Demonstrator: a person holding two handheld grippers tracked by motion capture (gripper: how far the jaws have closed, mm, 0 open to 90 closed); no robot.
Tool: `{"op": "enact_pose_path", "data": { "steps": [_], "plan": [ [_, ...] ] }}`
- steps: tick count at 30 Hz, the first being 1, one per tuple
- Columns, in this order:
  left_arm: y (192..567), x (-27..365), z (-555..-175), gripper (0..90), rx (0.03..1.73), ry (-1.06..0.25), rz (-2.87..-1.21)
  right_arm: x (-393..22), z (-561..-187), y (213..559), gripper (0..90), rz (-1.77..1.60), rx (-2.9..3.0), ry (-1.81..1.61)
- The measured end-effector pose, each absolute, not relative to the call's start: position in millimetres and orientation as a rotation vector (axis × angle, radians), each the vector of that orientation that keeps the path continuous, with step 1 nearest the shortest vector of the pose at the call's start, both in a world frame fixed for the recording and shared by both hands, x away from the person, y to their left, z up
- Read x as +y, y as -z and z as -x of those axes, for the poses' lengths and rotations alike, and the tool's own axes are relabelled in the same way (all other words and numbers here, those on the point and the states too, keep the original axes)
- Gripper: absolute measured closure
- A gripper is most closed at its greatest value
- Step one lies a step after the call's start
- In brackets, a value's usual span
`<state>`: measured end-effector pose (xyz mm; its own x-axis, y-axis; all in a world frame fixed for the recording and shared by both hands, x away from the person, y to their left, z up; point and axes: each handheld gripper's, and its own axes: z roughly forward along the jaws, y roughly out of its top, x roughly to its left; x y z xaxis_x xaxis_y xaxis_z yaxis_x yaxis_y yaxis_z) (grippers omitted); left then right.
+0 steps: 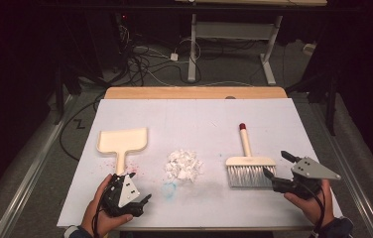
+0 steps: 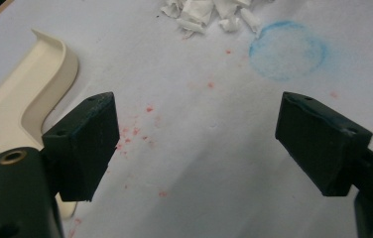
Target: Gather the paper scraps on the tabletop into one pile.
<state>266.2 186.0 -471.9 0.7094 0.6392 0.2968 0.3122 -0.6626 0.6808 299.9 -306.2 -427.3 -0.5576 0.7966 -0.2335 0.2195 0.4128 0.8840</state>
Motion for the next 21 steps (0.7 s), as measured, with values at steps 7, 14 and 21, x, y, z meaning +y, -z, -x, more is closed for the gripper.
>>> {"op": "enact_pose_path", "data": {
  "steps": [7, 14, 21],
  "plan": [
    [471, 186, -263, 16.3, 0.719, -0.729, -2.305, -302, -290, 438, 20.7, -0.815, 2.033, -1.063],
    [470, 189, -259, 16.3, 0.720, -0.737, -2.297, -296, -286, 434, 20.2, -0.790, 2.008, -1.081],
    [471, 190, -259, 16.3, 0.720, -0.738, -2.298, -292, -286, 434, 19.9, -0.770, 2.010, -1.076]
  ]
}}
